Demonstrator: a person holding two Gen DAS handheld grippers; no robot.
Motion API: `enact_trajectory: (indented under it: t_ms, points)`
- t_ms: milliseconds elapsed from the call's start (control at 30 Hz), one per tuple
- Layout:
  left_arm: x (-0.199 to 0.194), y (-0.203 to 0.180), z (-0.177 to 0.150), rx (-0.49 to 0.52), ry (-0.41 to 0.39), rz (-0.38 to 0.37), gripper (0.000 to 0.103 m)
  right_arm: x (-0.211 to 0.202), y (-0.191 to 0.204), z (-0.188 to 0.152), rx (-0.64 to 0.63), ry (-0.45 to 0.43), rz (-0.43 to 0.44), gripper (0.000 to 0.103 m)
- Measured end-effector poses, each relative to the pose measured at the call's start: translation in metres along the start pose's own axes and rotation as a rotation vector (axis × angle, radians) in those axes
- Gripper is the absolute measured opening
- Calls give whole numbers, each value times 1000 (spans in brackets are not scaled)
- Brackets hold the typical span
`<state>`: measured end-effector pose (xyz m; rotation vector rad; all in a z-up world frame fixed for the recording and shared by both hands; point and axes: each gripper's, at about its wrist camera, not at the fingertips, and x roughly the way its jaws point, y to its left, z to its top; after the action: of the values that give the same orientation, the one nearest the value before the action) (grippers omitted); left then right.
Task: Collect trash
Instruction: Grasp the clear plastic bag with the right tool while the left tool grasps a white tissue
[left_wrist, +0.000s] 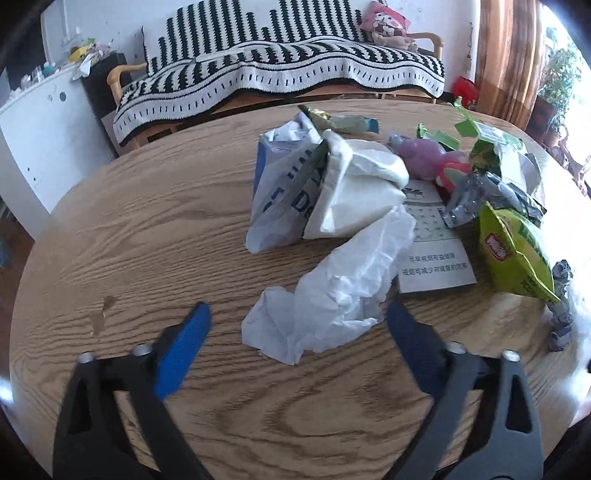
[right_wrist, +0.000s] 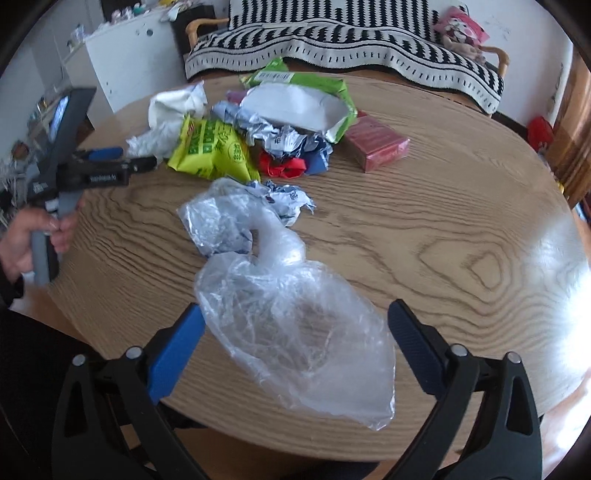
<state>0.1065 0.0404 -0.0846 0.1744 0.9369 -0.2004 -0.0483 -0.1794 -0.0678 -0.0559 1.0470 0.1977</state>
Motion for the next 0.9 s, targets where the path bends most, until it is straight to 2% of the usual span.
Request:
enact_trajectory:
  t_ms: [67,100,167,200,267,300,333,433,533,667,767,900]
  points:
    - [2,2,1,-14,9,-29,69,5,1,0,-2,3,-5,83]
    - [2,2,1,-15,7,-38,66,7,1,0,-3,7,-3,78]
    - [-1,-2,1,6,1,-47,49,11,1,-1,-4,18,0,64]
    - [-1,-3,0,12,-1,-50,44,14,2,-2,-8,23,1,52]
    - [-4,-7,-2,27,-1,-53,25,13,3,-4,-33,4,-21,33]
    - [-5,-9,-3,31,2,-54,21,11,2,-5,-30,4,-14,19]
    - [-7,-9,-4,34,3,-53,18,8,-1,-6,-20,-3,-4,13]
    - [-19,-10,-7,37,-12,-54,12,-9,-13,-11,6,-57,1,10]
    - [-36,-6,-7,16,-33,-34,11,-37,-34,-14,65,-136,26,9]
    - [-66,-7,6,-53,-106,-1,11,-72,-71,-22,153,-221,33,9]
    - [-84,-31,19,-60,-151,-28,11,-92,-105,-34,231,-257,6,9]
    - [-105,-89,33,-21,-187,-125,11,-117,-154,-60,332,-295,-74,9]
